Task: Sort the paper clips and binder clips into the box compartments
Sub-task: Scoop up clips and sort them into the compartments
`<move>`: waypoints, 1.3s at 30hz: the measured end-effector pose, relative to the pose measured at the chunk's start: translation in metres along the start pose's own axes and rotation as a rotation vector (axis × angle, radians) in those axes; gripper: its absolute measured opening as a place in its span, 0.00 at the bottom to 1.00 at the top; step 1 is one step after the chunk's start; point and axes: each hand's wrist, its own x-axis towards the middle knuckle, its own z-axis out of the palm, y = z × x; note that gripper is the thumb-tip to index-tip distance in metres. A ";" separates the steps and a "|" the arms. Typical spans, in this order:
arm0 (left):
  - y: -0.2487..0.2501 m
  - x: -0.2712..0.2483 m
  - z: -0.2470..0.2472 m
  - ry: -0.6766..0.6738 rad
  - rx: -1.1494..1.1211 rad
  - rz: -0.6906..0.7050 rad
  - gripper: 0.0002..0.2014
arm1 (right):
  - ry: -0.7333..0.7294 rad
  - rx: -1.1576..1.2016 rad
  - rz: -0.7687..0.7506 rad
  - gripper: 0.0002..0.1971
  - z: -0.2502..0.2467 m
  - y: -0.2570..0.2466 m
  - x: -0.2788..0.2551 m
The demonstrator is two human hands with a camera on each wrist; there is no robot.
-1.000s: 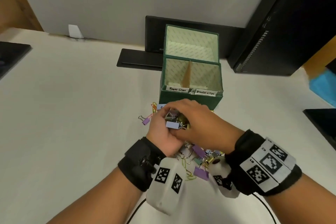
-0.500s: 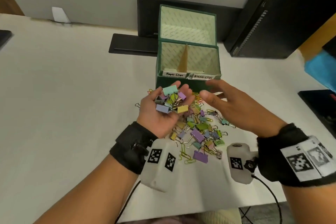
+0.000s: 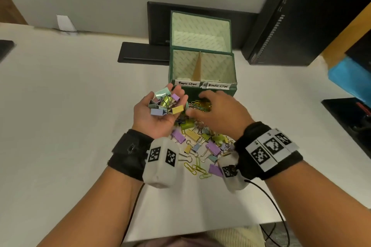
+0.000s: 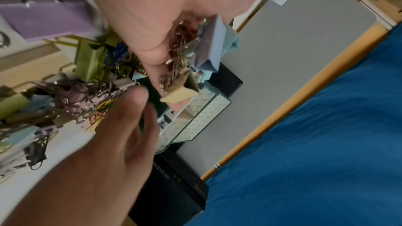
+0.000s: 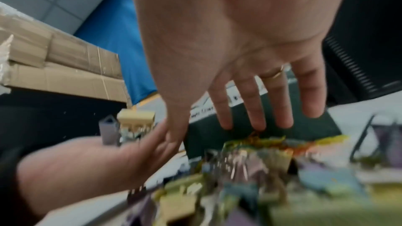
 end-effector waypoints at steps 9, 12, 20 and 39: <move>-0.009 0.003 -0.001 0.014 -0.007 -0.022 0.25 | -0.158 0.087 -0.098 0.25 0.011 0.000 0.012; -0.011 0.004 -0.001 0.014 -0.012 -0.033 0.25 | -0.091 0.258 -0.053 0.08 0.011 0.013 0.011; -0.017 0.003 -0.001 0.034 0.016 -0.077 0.24 | 0.097 0.623 0.091 0.04 -0.023 0.023 0.000; -0.017 0.002 -0.005 -0.031 0.185 -0.208 0.23 | -0.201 0.261 -0.330 0.23 -0.057 -0.046 -0.013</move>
